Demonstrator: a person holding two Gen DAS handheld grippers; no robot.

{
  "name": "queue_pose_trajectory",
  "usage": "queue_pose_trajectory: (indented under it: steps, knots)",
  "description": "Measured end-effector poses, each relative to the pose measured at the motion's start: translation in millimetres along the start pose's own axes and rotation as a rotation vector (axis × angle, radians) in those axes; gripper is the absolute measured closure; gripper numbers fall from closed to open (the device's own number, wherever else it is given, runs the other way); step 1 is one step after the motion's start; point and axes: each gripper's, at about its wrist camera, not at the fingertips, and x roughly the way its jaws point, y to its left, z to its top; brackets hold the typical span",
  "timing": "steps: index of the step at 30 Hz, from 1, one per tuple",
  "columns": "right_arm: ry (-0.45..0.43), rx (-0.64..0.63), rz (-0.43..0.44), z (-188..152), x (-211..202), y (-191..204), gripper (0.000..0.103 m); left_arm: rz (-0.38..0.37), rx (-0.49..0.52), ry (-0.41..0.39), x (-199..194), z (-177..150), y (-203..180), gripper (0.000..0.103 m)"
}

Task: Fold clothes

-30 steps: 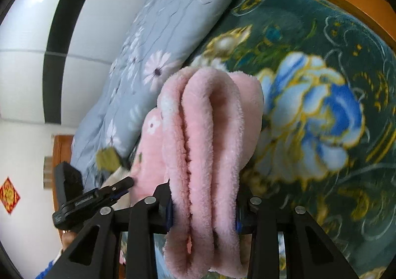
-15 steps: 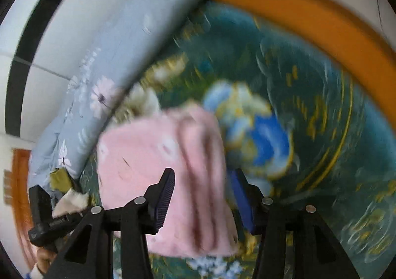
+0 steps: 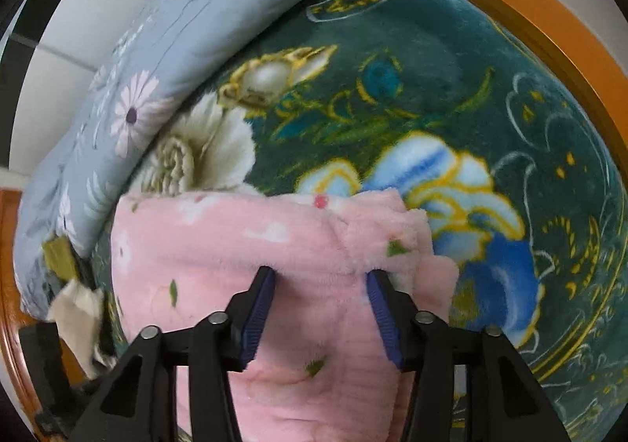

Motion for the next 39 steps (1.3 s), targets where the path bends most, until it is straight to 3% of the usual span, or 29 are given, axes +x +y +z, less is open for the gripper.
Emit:
queue_pose_trajectory:
  steps: [3, 7, 13, 19, 20, 21, 23, 28, 31, 39]
  knots:
    - [-0.079, -0.002, 0.073, -16, -31, 0, 0.047, -0.009, 0.005, -0.027, -9, -4, -6, 0.073]
    - [-0.146, -0.098, 0.151, -72, -72, 11, 0.047, -0.042, 0.057, -0.081, -24, -20, -18, 0.072]
    - [-0.091, -0.050, 0.109, -99, -41, -3, 0.048, 0.015, 0.110, -0.036, -4, -37, -31, 0.072]
    - [-0.047, 0.010, 0.077, -111, -12, -15, 0.046, 0.074, 0.041, -0.038, 4, -40, -36, 0.072]
    - [-0.045, 0.017, 0.084, -110, -9, -15, 0.040, 0.082, 0.042, -0.040, 3, -41, -39, 0.069]
    - [-0.043, 0.017, 0.099, -109, -10, -14, 0.033, 0.089, 0.048, -0.043, 2, -44, -43, 0.062]
    - [-0.035, 0.000, 0.093, -110, -14, -9, 0.032, 0.101, 0.061, -0.047, -1, -51, -51, 0.056]
    - [-0.067, -0.036, 0.134, -136, -51, -6, 0.032, 0.106, 0.086, -0.064, -7, -73, -66, 0.055]
    - [-0.064, -0.044, 0.094, -162, -59, -21, 0.032, 0.093, 0.093, -0.072, -8, -87, -73, 0.040]
    - [-0.036, -0.080, 0.002, -180, -51, -49, 0.030, 0.123, 0.066, -0.044, 4, -114, -85, 0.039]
